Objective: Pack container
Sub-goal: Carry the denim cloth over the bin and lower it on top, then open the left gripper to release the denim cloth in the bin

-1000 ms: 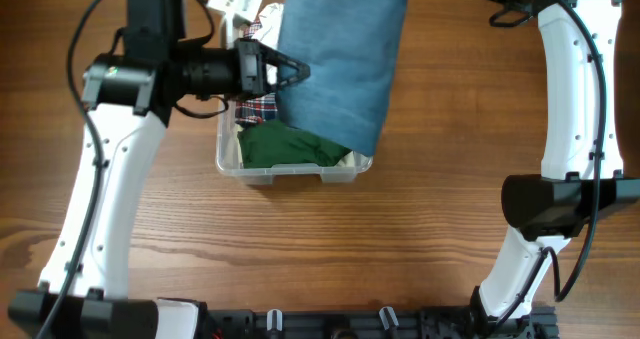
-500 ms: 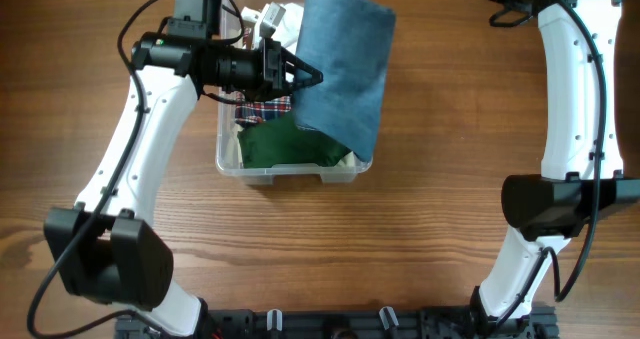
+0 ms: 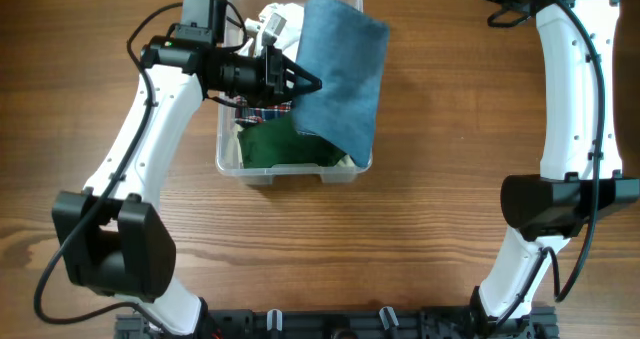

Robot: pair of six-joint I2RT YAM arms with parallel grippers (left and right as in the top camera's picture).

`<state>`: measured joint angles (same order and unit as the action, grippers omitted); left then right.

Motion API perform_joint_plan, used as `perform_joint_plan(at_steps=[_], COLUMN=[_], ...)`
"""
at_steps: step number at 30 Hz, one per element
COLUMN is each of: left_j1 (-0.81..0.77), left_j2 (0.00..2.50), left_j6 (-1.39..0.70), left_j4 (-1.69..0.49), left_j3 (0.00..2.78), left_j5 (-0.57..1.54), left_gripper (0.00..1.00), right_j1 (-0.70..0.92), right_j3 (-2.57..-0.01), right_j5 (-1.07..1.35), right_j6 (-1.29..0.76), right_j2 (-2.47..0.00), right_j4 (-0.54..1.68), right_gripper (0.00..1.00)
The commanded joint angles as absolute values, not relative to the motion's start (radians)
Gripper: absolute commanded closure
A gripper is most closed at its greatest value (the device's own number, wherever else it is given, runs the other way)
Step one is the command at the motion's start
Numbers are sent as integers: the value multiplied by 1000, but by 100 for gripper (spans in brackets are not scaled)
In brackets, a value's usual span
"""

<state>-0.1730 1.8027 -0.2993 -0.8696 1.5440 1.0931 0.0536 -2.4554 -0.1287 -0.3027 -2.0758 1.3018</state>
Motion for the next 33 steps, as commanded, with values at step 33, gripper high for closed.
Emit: perform_joint_plan(at_steps=[33], left_j1=[-14], left_j2=[1862], left_j6=[-269], left_j4=[-820], left_j3=[1343], left_j5=[888], left_gripper=[96], right_j1=[60], right_j3=[-2453], right_j5=[-138], right_j6=[-315], right_j2=[-2086], right_j4=[1301], right_gripper=[0])
